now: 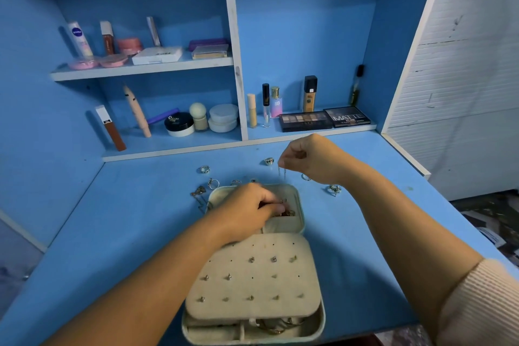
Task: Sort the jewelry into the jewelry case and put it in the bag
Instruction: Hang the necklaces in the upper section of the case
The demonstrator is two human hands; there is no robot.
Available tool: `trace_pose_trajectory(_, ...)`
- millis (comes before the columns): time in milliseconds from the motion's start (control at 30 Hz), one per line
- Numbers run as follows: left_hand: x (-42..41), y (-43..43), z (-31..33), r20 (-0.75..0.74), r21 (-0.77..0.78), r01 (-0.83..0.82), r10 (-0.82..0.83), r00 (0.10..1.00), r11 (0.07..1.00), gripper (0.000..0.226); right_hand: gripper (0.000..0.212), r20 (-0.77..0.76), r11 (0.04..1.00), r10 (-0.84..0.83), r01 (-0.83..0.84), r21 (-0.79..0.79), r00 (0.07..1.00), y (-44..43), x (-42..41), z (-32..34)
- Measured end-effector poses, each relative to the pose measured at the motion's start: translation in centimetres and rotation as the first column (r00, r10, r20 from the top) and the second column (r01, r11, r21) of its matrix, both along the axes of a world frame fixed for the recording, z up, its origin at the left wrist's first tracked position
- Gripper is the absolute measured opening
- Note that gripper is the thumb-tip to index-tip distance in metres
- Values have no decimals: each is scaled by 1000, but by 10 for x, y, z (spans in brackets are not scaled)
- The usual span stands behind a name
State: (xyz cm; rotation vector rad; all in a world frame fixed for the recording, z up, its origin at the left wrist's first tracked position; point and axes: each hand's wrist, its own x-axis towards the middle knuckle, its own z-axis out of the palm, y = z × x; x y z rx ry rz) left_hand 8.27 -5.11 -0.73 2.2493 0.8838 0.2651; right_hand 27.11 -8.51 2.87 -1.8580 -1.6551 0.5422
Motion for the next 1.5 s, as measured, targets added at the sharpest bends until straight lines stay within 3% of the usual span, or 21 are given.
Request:
trace_pose_trajectory(200, -4, -8, 1, 7, 108, -78, 78, 997, 991, 13, 15, 20, 999, -37, 38, -37, 999, 2, 5, -12)
trace_pose_trajectory(433, -5, -23, 4, -43, 264, -49, 63, 997, 963, 21, 14, 2, 998, -36, 36, -47, 999, 1, 6, -20)
trace_pose_trajectory(567, -6, -22, 4, -17, 255, -107, 115, 993, 961, 20, 16, 28, 998, 11, -10, -58, 1000, -2, 2, -17)
trace_pose_trajectory(733, -10, -18, 4, -116, 217, 0, 25, 993, 976, 25, 15, 32, 998, 38, -36, -50, 999, -4, 0, -14)
trace_pose_trajectory(1067, -18, -14, -1, 7, 128, -22, 22, 1000, 992, 25, 9, 144, 991, 79, -61, -123, 986, -6, -2, -20)
trace_pose_trajectory(1200, -18, -15, -3, -62, 210, -14, 27, 998, 978, 29, 9, 199, 990, 94, -70, -125, 975, -6, -4, -20)
trace_pose_trajectory(1500, -14, -13, -5, -186, 170, -2, 34, 982, 985, 39, 11, 211, 999, 16, -6, -50, 977, -5, -12, -28)
